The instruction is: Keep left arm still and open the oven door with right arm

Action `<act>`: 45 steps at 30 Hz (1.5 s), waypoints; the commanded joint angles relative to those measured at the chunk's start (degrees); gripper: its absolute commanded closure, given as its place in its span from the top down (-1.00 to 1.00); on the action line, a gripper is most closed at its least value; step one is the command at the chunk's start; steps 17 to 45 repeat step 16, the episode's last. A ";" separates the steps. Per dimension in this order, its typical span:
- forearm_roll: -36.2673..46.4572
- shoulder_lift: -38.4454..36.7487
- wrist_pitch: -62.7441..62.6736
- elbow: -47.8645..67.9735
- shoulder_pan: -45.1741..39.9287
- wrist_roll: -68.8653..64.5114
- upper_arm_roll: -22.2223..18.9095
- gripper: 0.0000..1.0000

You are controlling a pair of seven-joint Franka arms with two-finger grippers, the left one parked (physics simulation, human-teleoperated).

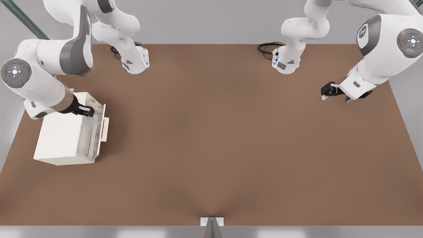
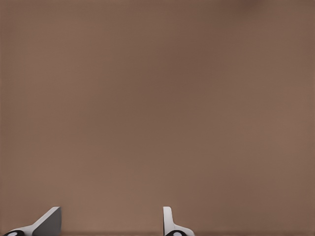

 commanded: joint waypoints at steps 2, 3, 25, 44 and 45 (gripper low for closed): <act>4.78 -2.02 1.17 -0.45 0.20 -10.92 -0.22 1.00; 4.86 -2.29 1.18 -0.45 0.20 -10.92 -0.22 1.00; 4.51 -2.90 1.09 -1.50 -0.50 -11.18 -0.49 1.00; 4.51 -2.90 1.09 -1.50 -0.50 -11.18 -0.49 1.00; 4.51 -2.90 1.09 -1.50 -0.50 -11.18 -0.49 1.00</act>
